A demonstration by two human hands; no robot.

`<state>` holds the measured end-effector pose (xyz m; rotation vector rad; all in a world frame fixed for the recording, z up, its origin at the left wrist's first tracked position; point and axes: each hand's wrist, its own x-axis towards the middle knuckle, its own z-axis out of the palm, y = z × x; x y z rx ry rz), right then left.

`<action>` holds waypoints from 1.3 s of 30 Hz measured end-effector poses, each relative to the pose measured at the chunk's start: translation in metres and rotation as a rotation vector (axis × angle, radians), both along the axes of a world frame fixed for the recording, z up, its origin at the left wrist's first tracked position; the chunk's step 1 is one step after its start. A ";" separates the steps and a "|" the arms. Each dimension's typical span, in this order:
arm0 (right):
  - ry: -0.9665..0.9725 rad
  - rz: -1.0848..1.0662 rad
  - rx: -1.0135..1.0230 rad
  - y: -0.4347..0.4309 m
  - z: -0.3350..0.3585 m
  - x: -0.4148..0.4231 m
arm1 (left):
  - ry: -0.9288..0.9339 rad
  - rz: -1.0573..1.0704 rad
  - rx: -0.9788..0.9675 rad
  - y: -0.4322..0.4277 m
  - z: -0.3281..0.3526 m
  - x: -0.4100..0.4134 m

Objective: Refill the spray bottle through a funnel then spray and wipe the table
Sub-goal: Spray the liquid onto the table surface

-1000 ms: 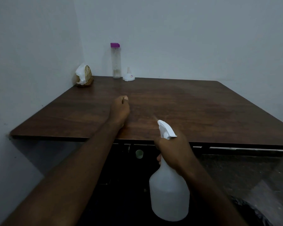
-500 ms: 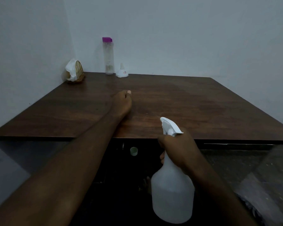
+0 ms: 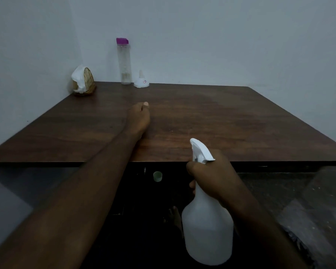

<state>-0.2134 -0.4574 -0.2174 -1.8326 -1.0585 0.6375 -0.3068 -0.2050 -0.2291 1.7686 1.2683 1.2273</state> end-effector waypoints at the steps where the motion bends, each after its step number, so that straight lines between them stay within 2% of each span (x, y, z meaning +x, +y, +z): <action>1: -0.011 0.002 -0.002 0.000 -0.001 0.000 | 0.001 0.001 0.000 0.000 0.000 0.000; 7: 0.025 0.001 -0.020 0.000 -0.002 0.001 | 0.046 -0.001 0.034 -0.002 0.000 -0.001; 11: -0.028 0.013 -0.006 -0.001 -0.004 -0.002 | 0.027 -0.005 0.015 -0.001 -0.002 0.000; 19: -0.014 0.006 -0.005 -0.004 -0.004 -0.001 | -0.028 -0.004 0.059 0.001 -0.004 -0.004; 27: -0.018 0.005 0.025 -0.003 -0.006 -0.002 | -0.078 -0.098 0.075 -0.005 -0.006 -0.004; 33: -0.072 -0.024 0.050 -0.001 -0.010 -0.002 | -0.102 -0.104 0.035 -0.008 -0.003 -0.004; 39: -0.044 -0.003 0.062 0.000 -0.013 -0.001 | -0.084 -0.107 0.008 -0.011 0.000 -0.003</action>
